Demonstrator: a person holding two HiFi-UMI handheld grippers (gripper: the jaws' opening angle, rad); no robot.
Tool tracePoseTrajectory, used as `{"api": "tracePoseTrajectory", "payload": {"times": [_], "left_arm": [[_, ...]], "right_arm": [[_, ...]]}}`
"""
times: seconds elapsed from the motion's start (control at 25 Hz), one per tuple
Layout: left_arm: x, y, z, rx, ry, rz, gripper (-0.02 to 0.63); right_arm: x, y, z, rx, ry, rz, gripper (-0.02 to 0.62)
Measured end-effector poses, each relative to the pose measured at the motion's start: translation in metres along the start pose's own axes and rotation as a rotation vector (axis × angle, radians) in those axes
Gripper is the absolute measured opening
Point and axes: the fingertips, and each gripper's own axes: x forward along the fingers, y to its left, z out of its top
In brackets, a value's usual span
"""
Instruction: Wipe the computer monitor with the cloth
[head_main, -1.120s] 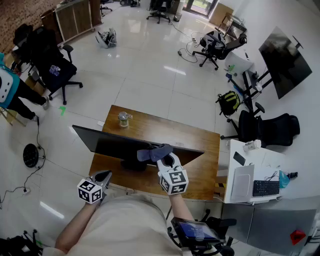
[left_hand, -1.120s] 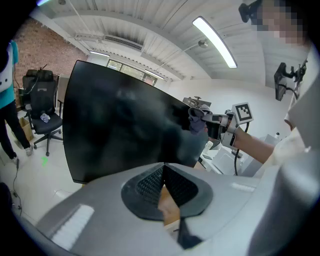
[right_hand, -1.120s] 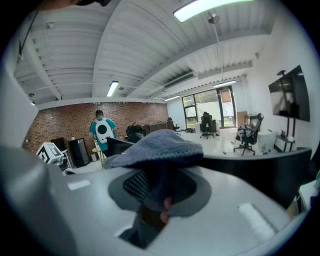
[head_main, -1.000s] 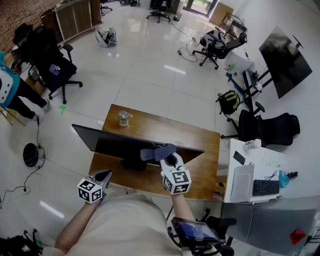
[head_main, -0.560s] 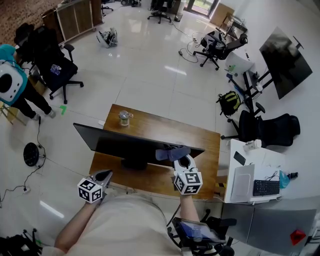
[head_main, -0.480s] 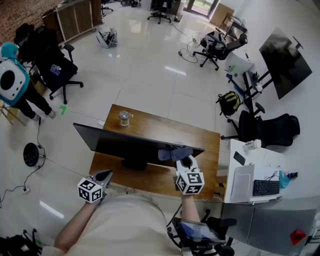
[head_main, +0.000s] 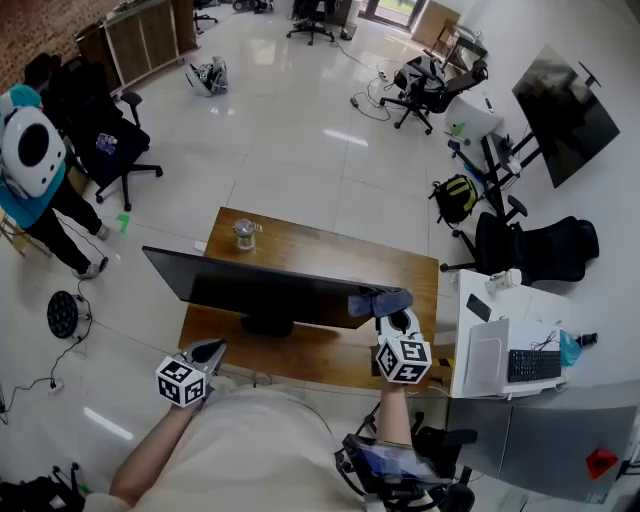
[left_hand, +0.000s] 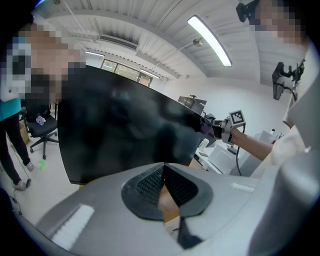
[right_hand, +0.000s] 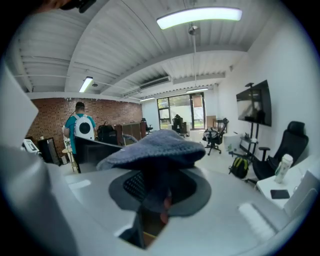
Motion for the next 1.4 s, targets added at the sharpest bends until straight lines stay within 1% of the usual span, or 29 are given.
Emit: {"api": "tracePoseTrajectory", "payload": {"times": [0.2, 0.32, 0.44, 1.08, 1.4], "left_arm": [[-0.001, 0.0, -0.003, 0.002, 0.005, 0.009, 0.003], [-0.004, 0.002, -0.003, -0.001, 0.004, 0.019, 0.003], [-0.005, 0.001, -0.006, -0.007, 0.009, 0.025, 0.003], [-0.009, 0.001, -0.018, -0.02, 0.048, 0.039, 0.003], [-0.009, 0.011, -0.014, -0.036, 0.045, 0.067, 0.003]], "right_arm": [[-0.005, -0.024, -0.005, 0.035, 0.0, -0.041, 0.08], [-0.004, -0.03, -0.012, 0.072, 0.006, -0.052, 0.08], [-0.002, -0.032, -0.026, 0.088, 0.031, -0.055, 0.08], [0.017, -0.041, -0.129, 0.159, 0.214, -0.051, 0.08], [0.029, -0.044, -0.192, 0.175, 0.341, -0.049, 0.08]]}}
